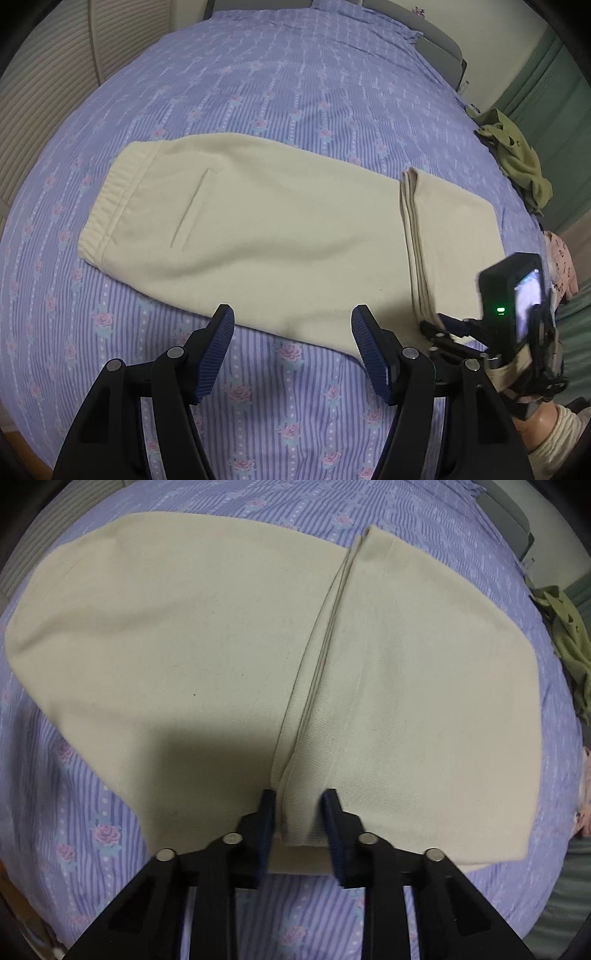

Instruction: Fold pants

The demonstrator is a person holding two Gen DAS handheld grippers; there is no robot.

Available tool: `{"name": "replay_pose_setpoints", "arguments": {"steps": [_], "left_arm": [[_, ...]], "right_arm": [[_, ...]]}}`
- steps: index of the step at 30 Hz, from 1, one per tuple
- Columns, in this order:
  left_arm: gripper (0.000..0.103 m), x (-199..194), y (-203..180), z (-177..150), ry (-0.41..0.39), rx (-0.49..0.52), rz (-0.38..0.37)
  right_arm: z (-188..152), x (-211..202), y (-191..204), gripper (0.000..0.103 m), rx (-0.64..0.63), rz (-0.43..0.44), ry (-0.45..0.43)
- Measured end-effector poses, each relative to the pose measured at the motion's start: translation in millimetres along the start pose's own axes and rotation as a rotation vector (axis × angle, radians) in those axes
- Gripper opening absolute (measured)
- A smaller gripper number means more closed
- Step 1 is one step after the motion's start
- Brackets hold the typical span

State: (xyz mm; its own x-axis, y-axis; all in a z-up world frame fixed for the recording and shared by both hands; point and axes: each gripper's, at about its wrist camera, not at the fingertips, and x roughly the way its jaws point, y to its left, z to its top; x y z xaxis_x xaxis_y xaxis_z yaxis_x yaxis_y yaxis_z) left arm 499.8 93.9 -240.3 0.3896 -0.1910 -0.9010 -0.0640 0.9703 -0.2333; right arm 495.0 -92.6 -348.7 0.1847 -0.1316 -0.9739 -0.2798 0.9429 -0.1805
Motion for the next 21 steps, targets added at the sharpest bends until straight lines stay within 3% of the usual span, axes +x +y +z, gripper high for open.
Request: {"name": "replay_pose_setpoints", "arguments": {"steps": [5,8,11,14,16,18,21], "left_arm": [[0.065,-2.6,17.0,0.4,-0.007,-0.035,0.002],[0.065,-0.9,27.4,-2.0,-0.001,-0.045,0.031],[0.065,-2.1,37.9,-5.6,-0.007,-0.061,0.070],[0.070,-9.4,56.4,-9.2,-0.044,-0.107,0.107],[0.073,-16.0,76.4,-10.1,-0.083,-0.171,0.108],[0.075,-19.8,100.1,-9.7,-0.105,-0.252,0.078],[0.075,-16.6,134.9,-8.1,-0.118,-0.367,0.032]], "right_arm": [[-8.8,-33.6,-1.1,0.018,0.010,0.028,-0.022],[-12.8,-18.1,0.2,0.019,-0.013,0.054,0.051],[-3.6,-5.6,1.8,0.034,-0.012,0.057,0.088],[3.5,-33.1,11.1,0.048,0.024,0.028,-0.010],[6.8,-63.0,25.4,0.064,0.035,0.036,-0.119],[15.8,-86.5,45.4,0.066,0.018,0.062,-0.199],[39.5,-101.1,73.6,0.066,-0.041,0.093,-0.246]]}}
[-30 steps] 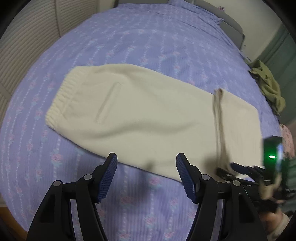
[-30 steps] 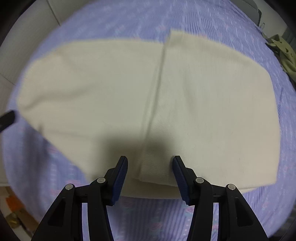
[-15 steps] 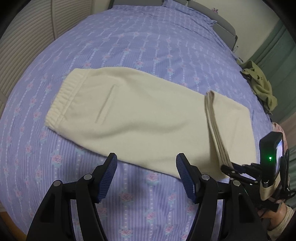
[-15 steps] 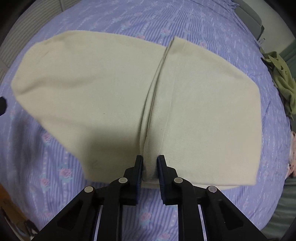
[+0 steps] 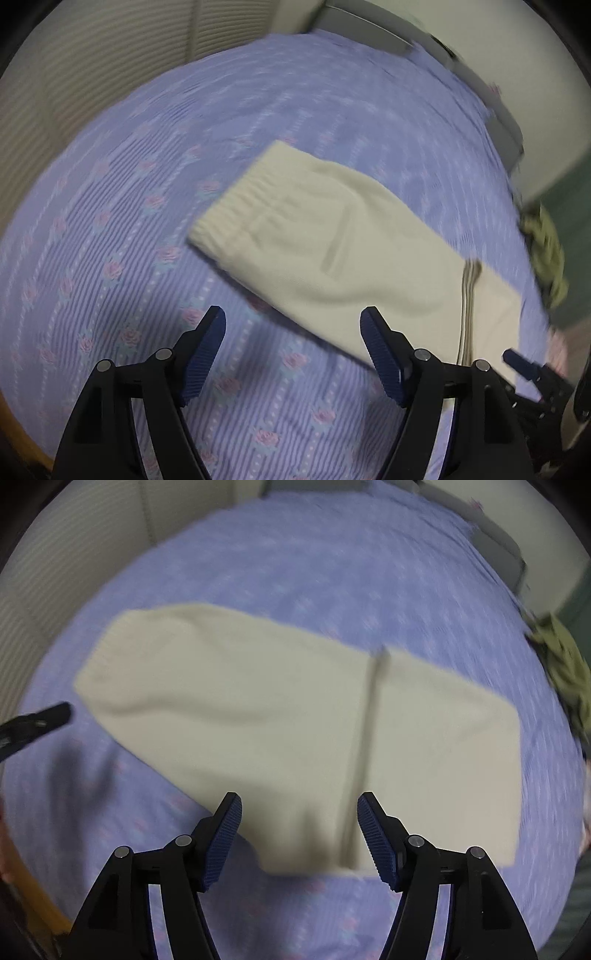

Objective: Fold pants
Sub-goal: 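Grasp the waistband end of the sweatpants with the left gripper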

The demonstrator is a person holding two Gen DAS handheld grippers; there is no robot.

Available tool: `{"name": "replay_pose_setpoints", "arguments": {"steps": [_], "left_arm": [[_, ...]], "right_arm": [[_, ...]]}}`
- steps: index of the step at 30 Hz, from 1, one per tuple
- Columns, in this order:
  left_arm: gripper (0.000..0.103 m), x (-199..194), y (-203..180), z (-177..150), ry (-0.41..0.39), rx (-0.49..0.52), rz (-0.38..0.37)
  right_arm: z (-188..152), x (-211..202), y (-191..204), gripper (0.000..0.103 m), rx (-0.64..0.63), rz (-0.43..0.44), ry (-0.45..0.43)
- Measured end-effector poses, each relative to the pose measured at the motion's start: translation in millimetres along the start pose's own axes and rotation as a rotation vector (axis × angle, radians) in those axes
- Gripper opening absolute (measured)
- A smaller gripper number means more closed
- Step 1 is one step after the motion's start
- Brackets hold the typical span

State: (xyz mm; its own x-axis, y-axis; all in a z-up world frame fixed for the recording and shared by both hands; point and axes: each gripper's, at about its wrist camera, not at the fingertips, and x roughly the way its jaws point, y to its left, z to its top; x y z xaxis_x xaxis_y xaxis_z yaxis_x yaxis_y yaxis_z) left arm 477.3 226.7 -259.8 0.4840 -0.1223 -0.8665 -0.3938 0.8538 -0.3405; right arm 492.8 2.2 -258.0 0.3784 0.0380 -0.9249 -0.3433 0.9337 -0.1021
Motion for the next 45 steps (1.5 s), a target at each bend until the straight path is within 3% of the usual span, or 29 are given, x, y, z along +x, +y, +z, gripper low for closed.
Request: {"name": "replay_pose_setpoints", "arguments": {"steps": [4,8,13,20,22,23,27,28,30,31,33,37,38,41,45], "left_arm": [[0.075,20.0,37.2,15.7,0.038,-0.169,-0.074],[0.075,44.6,54.9,24.3,0.064,-0.245,-0.109],[0.074,69.7,71.6,28.3,0.070,-0.390,-0.225],[0.075,110.3,89.0,29.9,0.107,-0.534,-0.289],[0.070,113.5,86.1,34.0,0.107,-0.534,-0.293],[0.051,110.2,81.5,38.2,0.107,-0.507,-0.301],[0.045,68.6,44.1,53.6,0.005,-0.218,-0.309],[0.045,66.3,41.8,54.2,-0.002,-0.201,-0.312],[0.054,76.4,45.4,54.9,0.013,-0.227,-0.290],[0.066,94.3,51.8,53.6,0.054,-0.284,-0.259],[0.068,118.2,63.7,52.3,0.111,-0.380,-0.226],[0.070,123.8,63.1,61.3,0.102,-0.462,-0.214],[0.054,120.6,61.1,63.5,0.092,-0.463,-0.210],[0.027,97.8,43.7,68.4,0.042,-0.359,-0.150],[0.023,50.7,16.3,65.9,-0.049,-0.217,-0.130]], "right_arm": [[25.8,22.8,18.5,0.066,0.009,0.091,0.037],[20.4,38.0,25.0,0.066,0.050,0.139,0.074],[31.9,46.6,35.7,0.066,0.084,0.150,0.104],[43.3,57.4,42.9,0.066,0.076,0.168,0.126],[45.9,59.5,45.0,0.066,0.074,0.172,0.131],[47.1,59.5,45.1,0.066,0.076,0.175,0.131],[49.2,54.4,40.1,0.066,0.086,0.194,0.114],[49.3,54.3,39.1,0.066,0.089,0.194,0.114],[49.5,55.4,36.9,0.066,0.098,0.197,0.118],[49.4,55.7,36.2,0.066,0.102,0.194,0.118],[49.4,56.3,35.5,0.066,0.108,0.185,0.120],[48.1,55.2,34.5,0.066,0.100,0.174,0.121],[47.4,54.2,32.7,0.066,0.099,0.172,0.118],[45.0,49.7,23.1,0.066,0.126,0.176,0.114],[39.7,35.2,2.1,0.066,0.165,0.187,0.085]]}}
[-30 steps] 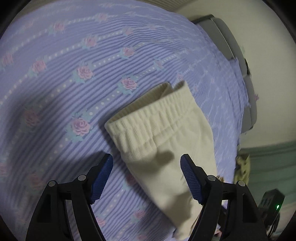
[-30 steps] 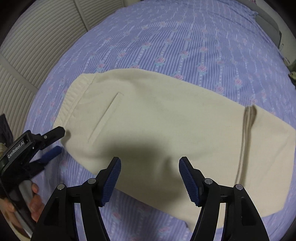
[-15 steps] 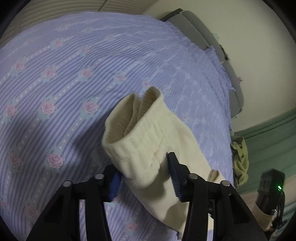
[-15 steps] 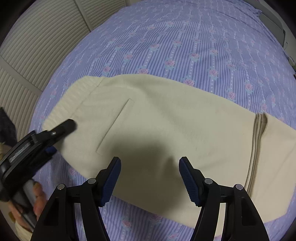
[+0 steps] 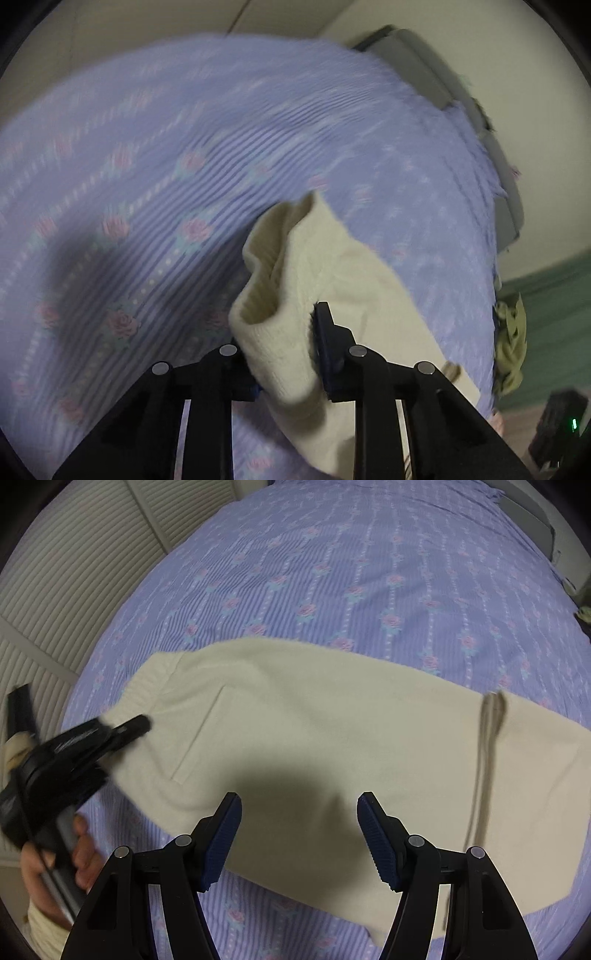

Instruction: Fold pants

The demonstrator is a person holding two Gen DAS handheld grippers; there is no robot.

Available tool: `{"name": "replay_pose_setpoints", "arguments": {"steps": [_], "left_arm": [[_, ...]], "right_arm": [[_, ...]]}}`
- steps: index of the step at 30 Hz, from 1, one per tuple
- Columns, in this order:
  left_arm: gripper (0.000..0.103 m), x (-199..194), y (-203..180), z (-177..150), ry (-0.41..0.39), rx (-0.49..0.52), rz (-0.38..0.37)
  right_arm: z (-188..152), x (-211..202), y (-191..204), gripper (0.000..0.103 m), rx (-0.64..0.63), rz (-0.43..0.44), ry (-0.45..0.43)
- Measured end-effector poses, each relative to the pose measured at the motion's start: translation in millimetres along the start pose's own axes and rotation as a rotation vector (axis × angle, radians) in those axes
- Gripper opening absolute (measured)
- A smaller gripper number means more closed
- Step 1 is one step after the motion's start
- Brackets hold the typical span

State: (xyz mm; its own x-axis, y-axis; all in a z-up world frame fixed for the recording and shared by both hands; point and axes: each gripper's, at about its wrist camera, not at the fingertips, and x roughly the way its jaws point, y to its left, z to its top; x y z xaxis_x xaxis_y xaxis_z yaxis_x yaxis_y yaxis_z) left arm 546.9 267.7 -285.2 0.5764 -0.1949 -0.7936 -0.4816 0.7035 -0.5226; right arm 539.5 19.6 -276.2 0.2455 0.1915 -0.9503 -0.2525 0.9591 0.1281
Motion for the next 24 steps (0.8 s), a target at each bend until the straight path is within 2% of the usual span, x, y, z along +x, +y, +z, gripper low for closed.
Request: {"name": "replay_pose_setpoints", "arguments": {"steps": [2,7,12,17,21,24], "left_arm": [[0.023,-18.0,-25.5,-1.3,-0.039,0.080,0.023],[0.023,-57.9,-113.6,-30.7,-0.148,0.412,0.168],[0.022,-78.8,-204.1,-77.0,-0.231,0.645,0.165],[0.020,-77.1,-279.2,-126.4,-0.210,0.767,0.089],[0.020,-45.1,-340.6,-174.0,-0.163,0.845,0.058],[0.020,-21.8,-373.5,-212.7,-0.122,0.878,0.051]], "right_arm": [[-1.3,-11.8,-11.1,0.066,0.009,0.011,-0.021],[-6.6,-57.0,-52.6,0.066,0.033,0.031,-0.090],[-20.2,-104.3,-107.6,0.066,0.048,-0.005,-0.143],[-45.0,-146.2,-171.0,0.066,0.055,-0.079,-0.197],[-69.4,-166.3,-232.8,0.066,0.098,-0.096,-0.218],[-84.9,-166.7,-273.4,0.066,0.127,-0.099,-0.200]]}}
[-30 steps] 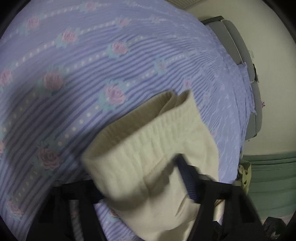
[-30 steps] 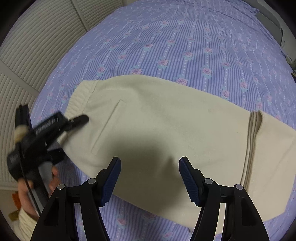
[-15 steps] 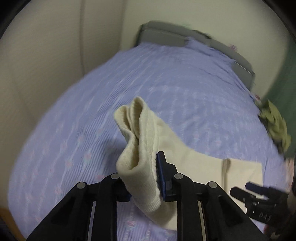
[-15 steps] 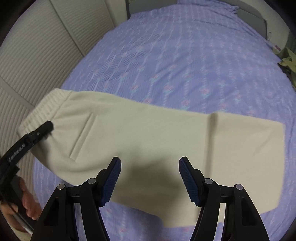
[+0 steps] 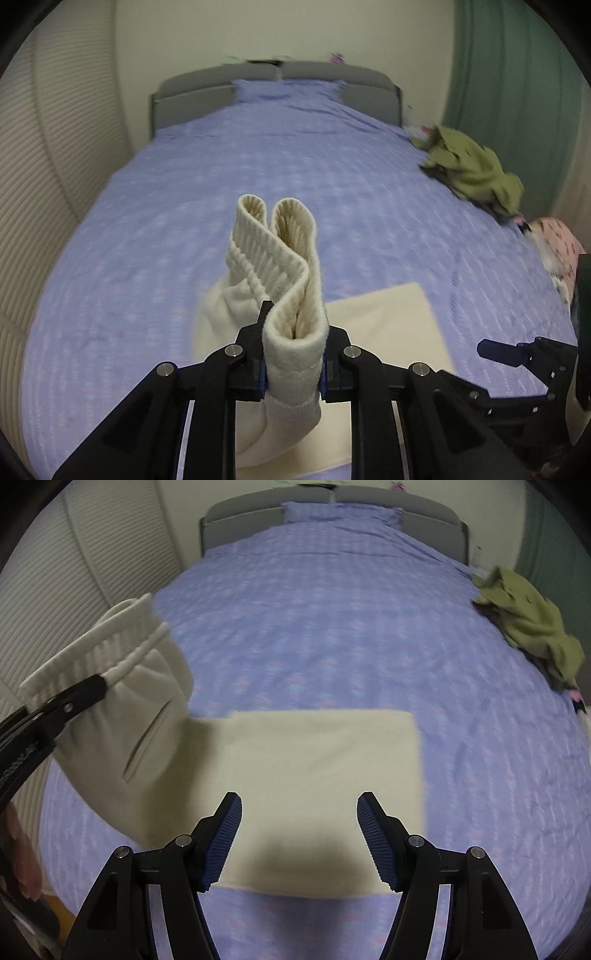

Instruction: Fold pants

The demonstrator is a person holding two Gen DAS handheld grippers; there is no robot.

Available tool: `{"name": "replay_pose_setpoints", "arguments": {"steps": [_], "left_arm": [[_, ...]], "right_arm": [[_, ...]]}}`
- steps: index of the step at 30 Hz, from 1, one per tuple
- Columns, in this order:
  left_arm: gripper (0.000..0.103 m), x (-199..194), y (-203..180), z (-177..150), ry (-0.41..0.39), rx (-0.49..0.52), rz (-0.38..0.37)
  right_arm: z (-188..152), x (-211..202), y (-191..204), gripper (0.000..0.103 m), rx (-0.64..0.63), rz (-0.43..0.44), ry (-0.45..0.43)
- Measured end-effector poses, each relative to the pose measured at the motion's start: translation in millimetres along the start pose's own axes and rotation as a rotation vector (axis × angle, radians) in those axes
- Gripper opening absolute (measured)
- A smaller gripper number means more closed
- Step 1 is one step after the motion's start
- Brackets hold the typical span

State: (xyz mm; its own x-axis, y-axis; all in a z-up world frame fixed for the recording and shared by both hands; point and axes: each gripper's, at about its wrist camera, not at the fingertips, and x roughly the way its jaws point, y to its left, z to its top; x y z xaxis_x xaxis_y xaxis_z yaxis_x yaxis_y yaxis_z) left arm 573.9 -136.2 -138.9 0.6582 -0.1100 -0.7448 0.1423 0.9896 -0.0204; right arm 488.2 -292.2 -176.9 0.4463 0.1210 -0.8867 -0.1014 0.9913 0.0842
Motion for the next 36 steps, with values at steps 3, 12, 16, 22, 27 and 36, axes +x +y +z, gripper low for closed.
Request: {"name": "replay_pose_setpoints", "arguments": {"steps": [3,12,16,22,27,36], "left_arm": [[0.019,24.5,-47.5,-3.9,0.045,0.013,-0.035],[0.018,83.0,-139.3,-27.9,0.184,0.066,-0.046],[0.018,90.0,-166.4,-26.3,0.182,0.121,-0.071],[0.037,116.8,-175.7,-43.1,0.300,0.141,-0.156],[0.076,65.1,-165.1,-33.4,0.194,0.143,-0.173],[0.085,51.8,-57.5,-43.1,0.175,0.107,0.093]], "right_arm": [[-12.9,6.0,-42.7,0.066,0.039,-0.010,0.028],[-41.1,38.7,-141.4,0.066,0.154,-0.031,0.105],[-54.1,40.5,-161.9,0.066,0.186,-0.026,0.120],[-58.8,44.5,-170.1,0.066,0.189,-0.075,0.136],[-59.8,31.1,-171.3,0.066,0.188,-0.111,0.109],[-15.0,45.7,-140.1,0.066,0.113,0.157,-0.020]]}}
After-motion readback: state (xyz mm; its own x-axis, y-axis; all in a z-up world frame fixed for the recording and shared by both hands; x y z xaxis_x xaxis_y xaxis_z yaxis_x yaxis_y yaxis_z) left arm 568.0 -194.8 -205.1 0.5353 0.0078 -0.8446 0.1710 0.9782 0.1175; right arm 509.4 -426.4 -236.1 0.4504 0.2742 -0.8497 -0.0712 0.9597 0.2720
